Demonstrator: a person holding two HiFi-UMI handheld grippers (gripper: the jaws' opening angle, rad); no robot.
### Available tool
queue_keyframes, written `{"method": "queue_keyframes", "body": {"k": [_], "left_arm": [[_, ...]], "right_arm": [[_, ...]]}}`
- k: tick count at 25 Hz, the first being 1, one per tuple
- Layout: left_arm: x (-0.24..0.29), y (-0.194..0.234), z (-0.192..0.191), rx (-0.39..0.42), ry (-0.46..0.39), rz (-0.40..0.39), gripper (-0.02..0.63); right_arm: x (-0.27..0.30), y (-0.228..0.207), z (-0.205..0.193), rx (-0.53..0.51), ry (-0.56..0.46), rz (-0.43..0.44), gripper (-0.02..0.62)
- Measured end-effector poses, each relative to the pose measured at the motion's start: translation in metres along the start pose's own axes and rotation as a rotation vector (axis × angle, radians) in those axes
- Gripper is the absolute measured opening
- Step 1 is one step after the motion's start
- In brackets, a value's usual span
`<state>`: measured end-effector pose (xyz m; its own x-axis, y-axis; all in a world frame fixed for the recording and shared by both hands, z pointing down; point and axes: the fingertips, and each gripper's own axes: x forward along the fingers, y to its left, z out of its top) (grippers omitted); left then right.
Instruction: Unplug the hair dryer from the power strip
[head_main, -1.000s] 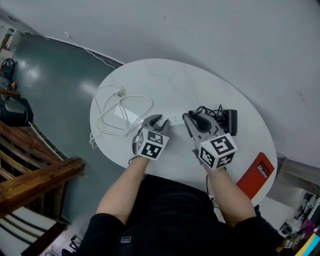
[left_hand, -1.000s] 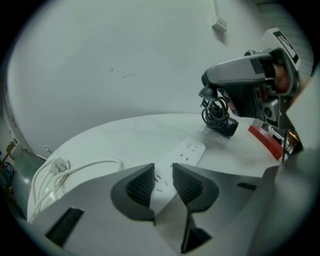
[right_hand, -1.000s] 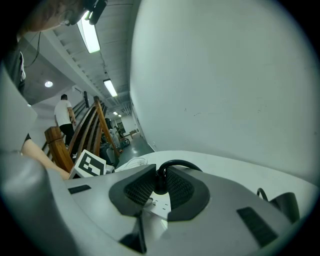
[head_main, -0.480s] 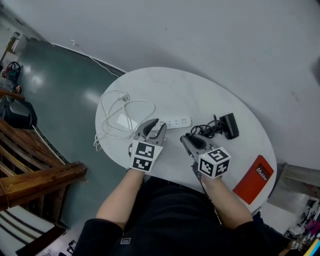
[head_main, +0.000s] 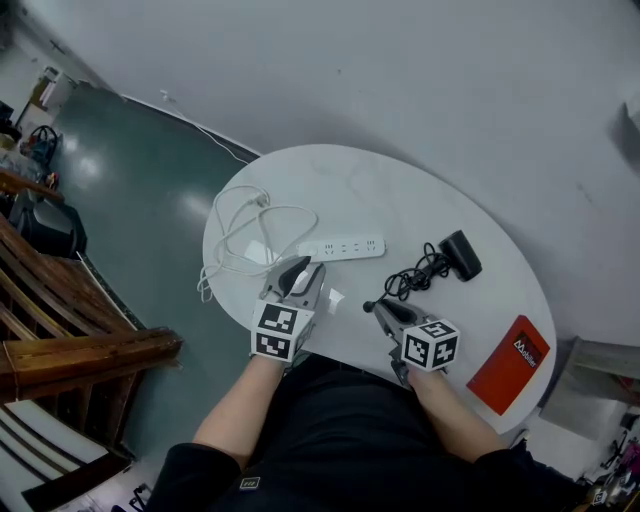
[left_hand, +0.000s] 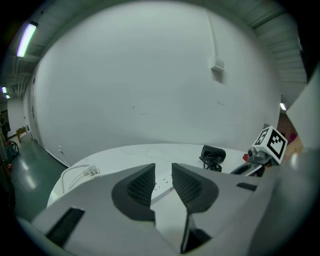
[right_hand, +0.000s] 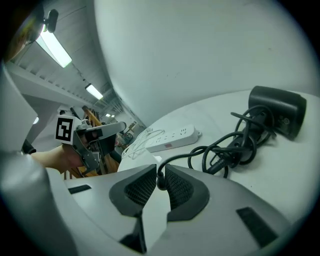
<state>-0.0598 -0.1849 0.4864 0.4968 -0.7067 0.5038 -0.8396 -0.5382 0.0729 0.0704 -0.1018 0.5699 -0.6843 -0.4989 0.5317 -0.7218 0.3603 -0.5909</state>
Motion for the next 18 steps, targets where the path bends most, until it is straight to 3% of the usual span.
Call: {"method": "queue_keyframes", "body": {"k": [4, 10, 18], "left_arm": [[-0.011, -0.012, 0.012, 0.012, -0.039, 0.001, 0.107], [-0.027, -0.024, 0.039, 0.002, -0.127, -0.017, 0.100], [-0.056, -0.020, 0.074, 0.032, -0.217, -0.104, 0.087]], "right_arm": [[-0.019, -0.011, 0.006, 0.008, -0.049, -0.024, 0.067], [-0.050, -0.014, 0.044, -0.113, -0.160, -0.101, 0.067], [-0.092, 0.038, 0.113, -0.272, -0.371, -0.204, 0.060]]}}
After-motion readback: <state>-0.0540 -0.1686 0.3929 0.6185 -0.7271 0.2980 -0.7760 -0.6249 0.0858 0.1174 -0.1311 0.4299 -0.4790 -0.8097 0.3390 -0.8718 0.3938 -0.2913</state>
